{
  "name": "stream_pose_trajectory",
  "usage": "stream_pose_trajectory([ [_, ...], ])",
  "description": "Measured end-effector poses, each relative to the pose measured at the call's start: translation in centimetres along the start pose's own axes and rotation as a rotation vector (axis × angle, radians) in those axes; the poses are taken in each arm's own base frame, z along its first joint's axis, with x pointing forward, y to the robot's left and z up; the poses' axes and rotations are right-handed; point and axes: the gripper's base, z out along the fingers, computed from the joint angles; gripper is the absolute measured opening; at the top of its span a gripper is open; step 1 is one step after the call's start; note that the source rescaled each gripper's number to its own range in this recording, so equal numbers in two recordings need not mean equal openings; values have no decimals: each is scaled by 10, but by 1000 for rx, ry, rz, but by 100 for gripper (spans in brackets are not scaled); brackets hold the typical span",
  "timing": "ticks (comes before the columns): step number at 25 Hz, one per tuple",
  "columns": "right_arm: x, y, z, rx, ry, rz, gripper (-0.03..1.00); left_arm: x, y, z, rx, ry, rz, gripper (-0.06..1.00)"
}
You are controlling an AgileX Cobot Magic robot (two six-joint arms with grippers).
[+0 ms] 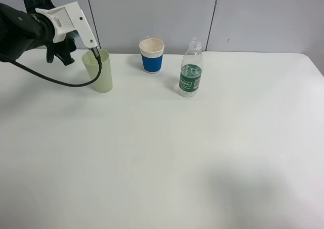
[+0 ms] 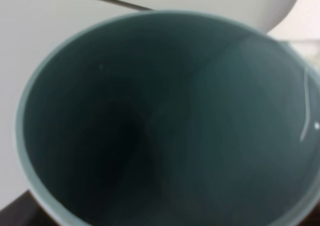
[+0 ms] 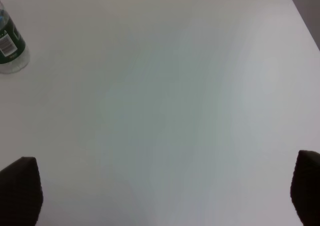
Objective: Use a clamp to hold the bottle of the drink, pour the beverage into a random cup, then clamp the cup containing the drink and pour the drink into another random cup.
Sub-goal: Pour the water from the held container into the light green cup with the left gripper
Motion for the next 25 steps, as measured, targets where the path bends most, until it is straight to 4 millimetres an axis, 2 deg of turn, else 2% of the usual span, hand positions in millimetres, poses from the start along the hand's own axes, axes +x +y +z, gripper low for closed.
stream_pose_trajectory([
  [25,0,0,0,0,0,0,100,2,5,0,-53,22,67,0],
])
